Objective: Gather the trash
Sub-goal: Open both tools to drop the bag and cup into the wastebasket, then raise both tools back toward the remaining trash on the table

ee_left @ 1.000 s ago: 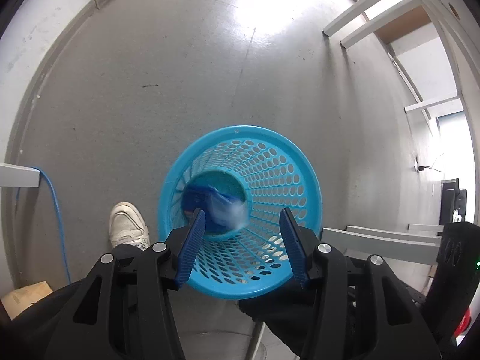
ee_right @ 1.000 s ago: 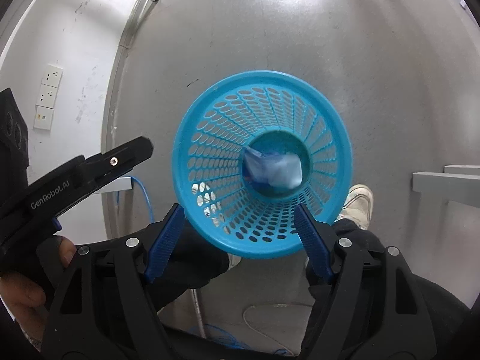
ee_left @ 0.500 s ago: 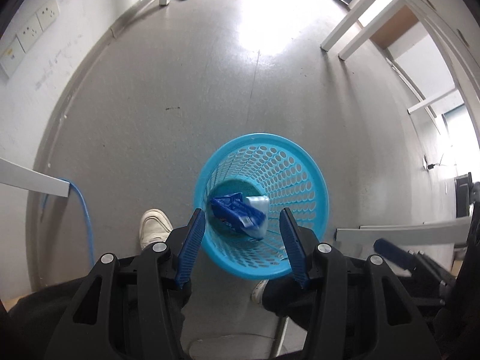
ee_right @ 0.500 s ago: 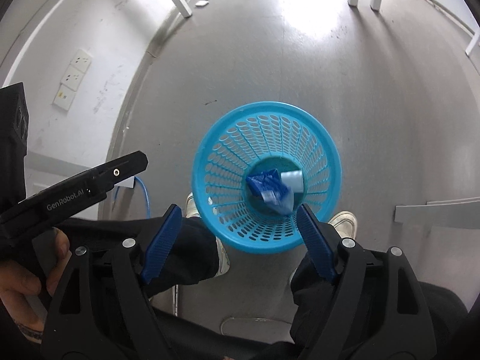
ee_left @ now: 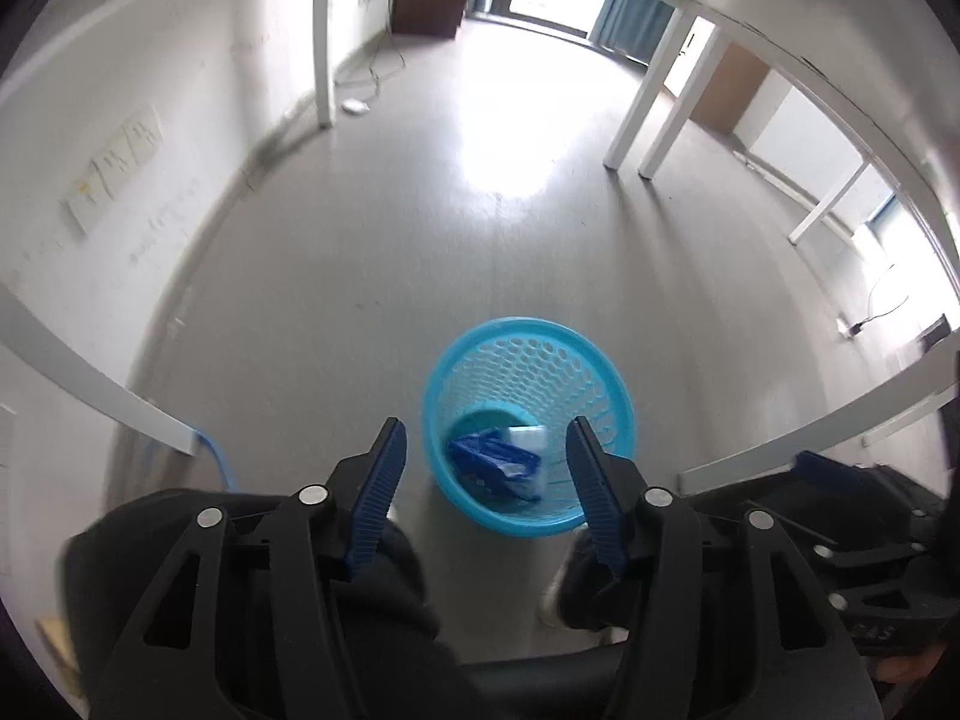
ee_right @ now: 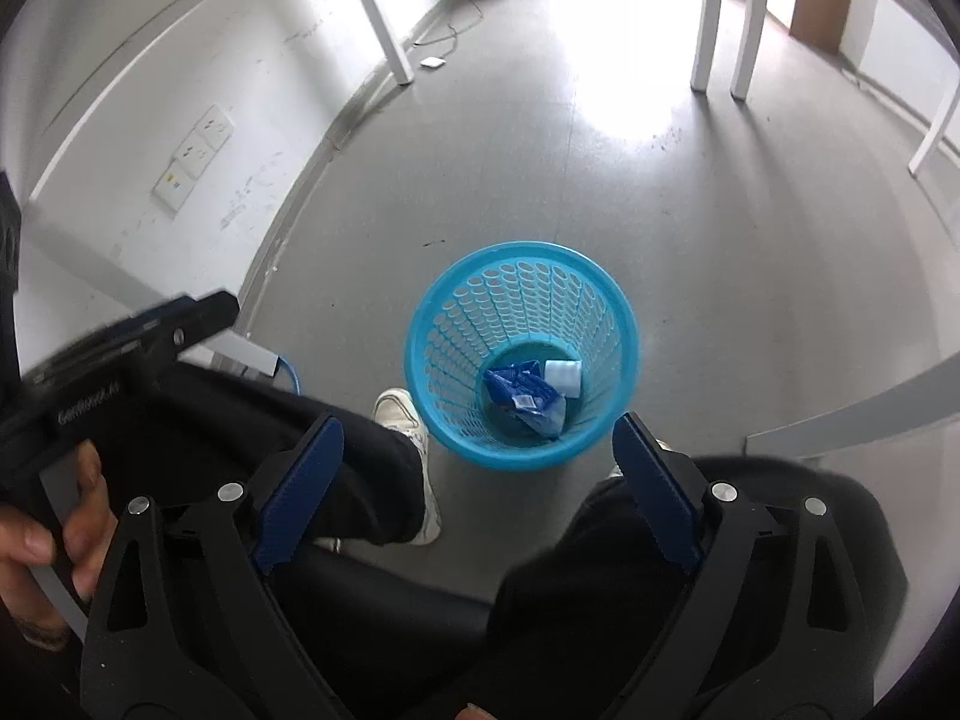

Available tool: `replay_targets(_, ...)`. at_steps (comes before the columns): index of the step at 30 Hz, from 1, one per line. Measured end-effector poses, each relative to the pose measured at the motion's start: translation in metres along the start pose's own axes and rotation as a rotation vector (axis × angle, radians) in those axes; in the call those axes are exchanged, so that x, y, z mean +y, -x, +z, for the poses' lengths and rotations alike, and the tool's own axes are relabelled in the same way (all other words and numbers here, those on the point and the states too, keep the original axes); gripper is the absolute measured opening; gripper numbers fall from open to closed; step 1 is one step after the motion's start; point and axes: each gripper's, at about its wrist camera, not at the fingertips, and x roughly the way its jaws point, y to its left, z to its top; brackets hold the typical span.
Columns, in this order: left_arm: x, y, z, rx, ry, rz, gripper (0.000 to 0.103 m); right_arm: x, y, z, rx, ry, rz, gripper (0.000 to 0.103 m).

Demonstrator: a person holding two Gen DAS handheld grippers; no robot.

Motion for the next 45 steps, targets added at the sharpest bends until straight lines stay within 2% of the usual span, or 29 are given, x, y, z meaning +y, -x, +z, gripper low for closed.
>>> replay_targets(2,-0.006,0.024,-0.007,-0.055,-0.027,0.012,0.056,0.004,0.017,-0.009,-0.019,0.026,0.001,0.089)
replay_targets(7,-0.005,0.082,-0.021,-0.166,-0.055,-0.062,0.058,0.008,0.067,-0.029,-0.088,0.046,0.071,0.093)
replay_targets(12,0.006,0.131,-0.028,-0.276,-0.058,-0.083,0.060,0.018,0.125,-0.038,-0.232,0.108,0.066,0.094)
replay_targets(19,0.021,0.182,-0.012,-0.390,-0.035,-0.113,0.062,0.022,0.193,-0.031,-0.417,0.086,0.092,0.094)
replay_targets(26,0.012,0.218,0.020,-0.518,-0.049,-0.148,0.065,0.031,0.240,-0.002,-0.571,0.121,0.017,0.094)
replay_targets(29,0.005,0.221,0.039,-0.535,-0.047,-0.177,0.065,0.027,0.250,0.024,-0.593,0.109,0.015,0.094)
replay_targets(33,-0.011,0.227,0.069,-0.548,-0.059,-0.207,0.065,0.029,0.250,0.052,-0.621,0.114,-0.067,0.094)
replay_targets(36,-0.019,0.227,0.085,-0.552,-0.070,-0.215,0.065,0.024,0.243,0.073,-0.613,0.096,-0.061,0.094)
replay_targets(42,-0.026,0.208,0.116,-0.507,-0.067,-0.268,0.065,0.020,0.232,0.107,-0.620,0.083,-0.078,0.093)
replay_targets(45,-0.028,0.196,0.128,-0.482,-0.051,-0.292,0.065,0.017,0.226,0.123,-0.611,0.077,-0.091,0.086)
